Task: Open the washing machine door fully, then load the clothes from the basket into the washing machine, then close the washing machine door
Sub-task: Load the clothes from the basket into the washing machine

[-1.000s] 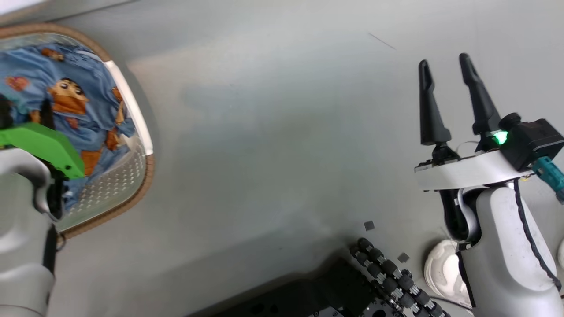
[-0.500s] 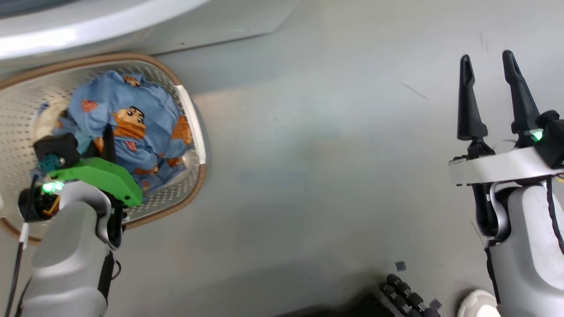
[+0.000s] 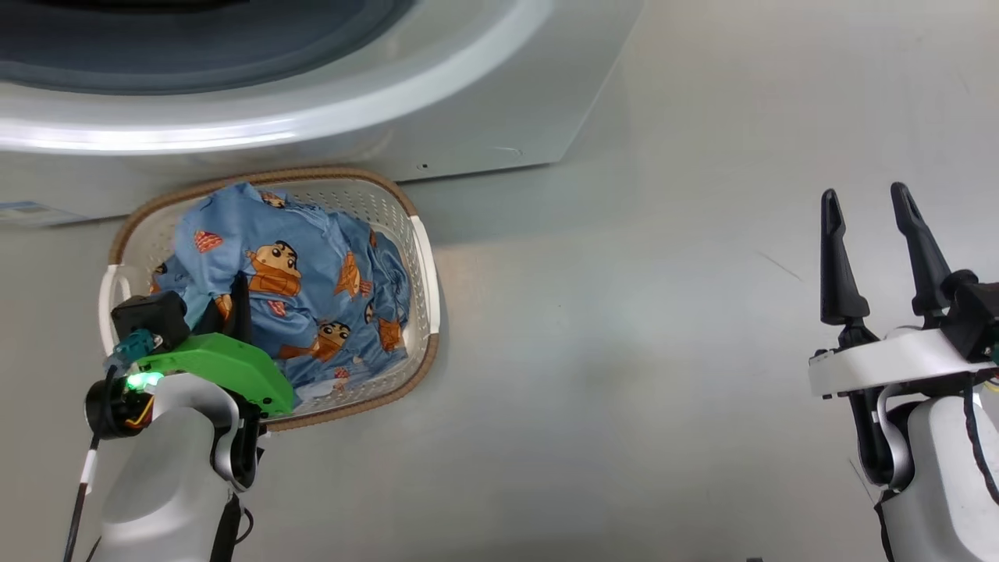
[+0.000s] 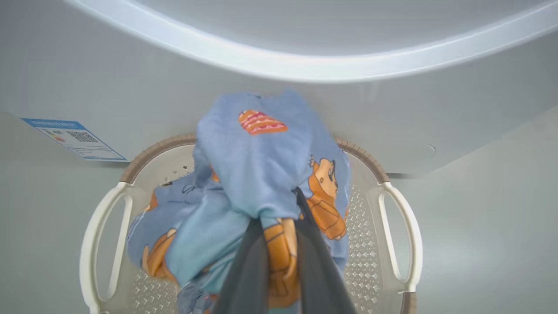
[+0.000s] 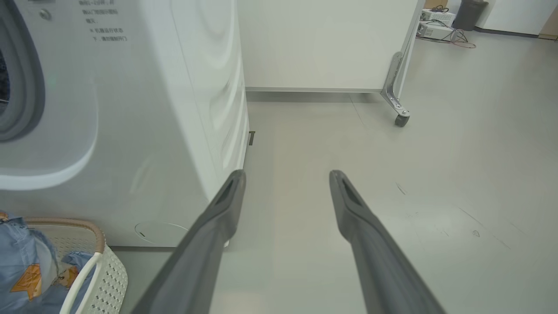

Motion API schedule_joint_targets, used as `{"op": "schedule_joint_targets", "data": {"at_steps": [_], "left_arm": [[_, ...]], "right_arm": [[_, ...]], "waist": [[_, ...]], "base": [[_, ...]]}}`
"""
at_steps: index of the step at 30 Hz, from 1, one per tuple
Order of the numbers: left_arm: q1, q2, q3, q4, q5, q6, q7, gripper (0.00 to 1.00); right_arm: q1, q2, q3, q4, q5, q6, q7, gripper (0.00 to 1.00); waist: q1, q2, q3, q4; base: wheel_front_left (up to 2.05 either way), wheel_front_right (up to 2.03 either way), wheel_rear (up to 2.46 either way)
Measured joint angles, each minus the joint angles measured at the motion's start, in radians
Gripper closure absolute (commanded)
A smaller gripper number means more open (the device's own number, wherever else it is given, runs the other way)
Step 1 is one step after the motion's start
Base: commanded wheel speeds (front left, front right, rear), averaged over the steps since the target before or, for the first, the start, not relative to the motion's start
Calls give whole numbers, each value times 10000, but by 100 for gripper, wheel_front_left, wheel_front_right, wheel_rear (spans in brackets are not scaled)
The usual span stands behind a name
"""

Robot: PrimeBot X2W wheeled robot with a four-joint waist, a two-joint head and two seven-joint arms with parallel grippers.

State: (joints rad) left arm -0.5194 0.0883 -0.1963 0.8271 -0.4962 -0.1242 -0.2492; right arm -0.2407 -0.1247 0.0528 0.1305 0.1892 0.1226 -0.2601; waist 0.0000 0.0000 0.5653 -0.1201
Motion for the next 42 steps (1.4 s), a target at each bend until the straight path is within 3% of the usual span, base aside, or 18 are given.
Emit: {"op": "schedule_joint_targets", "data": {"at_steps": [23, 42], "left_arm": [[2954, -140, 330, -2926, 1091, 249, 0, 100], [5184, -125, 640, -4895, 1530, 813, 0, 100]], "right_arm": [[2324, -180, -94, 389, -17, 0, 0, 0], [3826, -341, 297, 460, 36, 0, 0, 0]], "waist": [[-1, 0, -3619, 1195], [-1, 0, -5789, 1334]], "base": [[0, 0, 0], [0, 0, 0]]}}
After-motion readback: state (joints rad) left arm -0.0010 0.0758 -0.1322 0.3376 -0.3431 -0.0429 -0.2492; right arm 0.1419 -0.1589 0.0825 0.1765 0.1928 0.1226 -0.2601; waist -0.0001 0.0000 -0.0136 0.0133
